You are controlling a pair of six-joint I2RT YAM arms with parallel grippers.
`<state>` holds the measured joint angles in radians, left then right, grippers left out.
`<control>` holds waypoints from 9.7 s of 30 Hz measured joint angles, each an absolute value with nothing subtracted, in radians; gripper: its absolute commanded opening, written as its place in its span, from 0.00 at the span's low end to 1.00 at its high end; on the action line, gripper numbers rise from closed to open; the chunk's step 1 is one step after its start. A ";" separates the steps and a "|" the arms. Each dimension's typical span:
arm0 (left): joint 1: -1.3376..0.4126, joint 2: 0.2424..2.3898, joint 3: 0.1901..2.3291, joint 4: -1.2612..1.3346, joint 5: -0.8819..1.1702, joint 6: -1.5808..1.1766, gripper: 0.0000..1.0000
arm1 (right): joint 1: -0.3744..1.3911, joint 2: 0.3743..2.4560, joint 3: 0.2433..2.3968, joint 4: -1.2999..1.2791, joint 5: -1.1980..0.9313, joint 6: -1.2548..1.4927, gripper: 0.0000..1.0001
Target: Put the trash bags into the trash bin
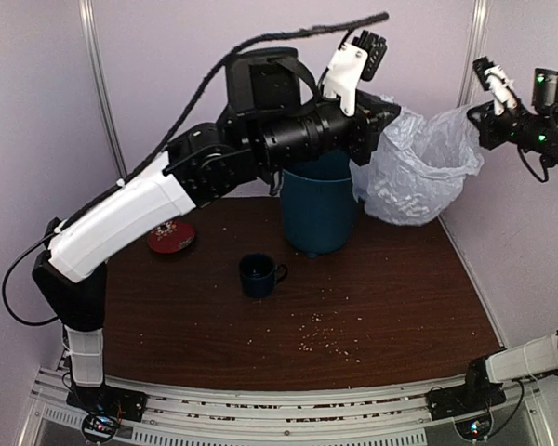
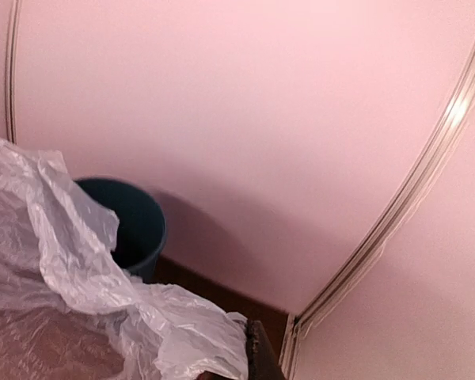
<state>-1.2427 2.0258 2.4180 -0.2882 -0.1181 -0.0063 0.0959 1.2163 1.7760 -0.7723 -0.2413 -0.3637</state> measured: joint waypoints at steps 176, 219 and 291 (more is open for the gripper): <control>-1.166 2.051 2.548 -0.158 -0.142 -0.004 0.00 | 0.088 1.276 1.916 -0.659 -0.063 -0.285 0.00; -1.218 2.107 2.489 -0.075 -0.077 0.119 0.00 | 0.015 1.198 1.864 -0.698 -0.295 -0.257 0.00; -0.775 1.953 2.012 -0.324 -0.243 -0.286 0.72 | -0.094 0.569 0.651 -0.161 -0.104 -0.107 0.00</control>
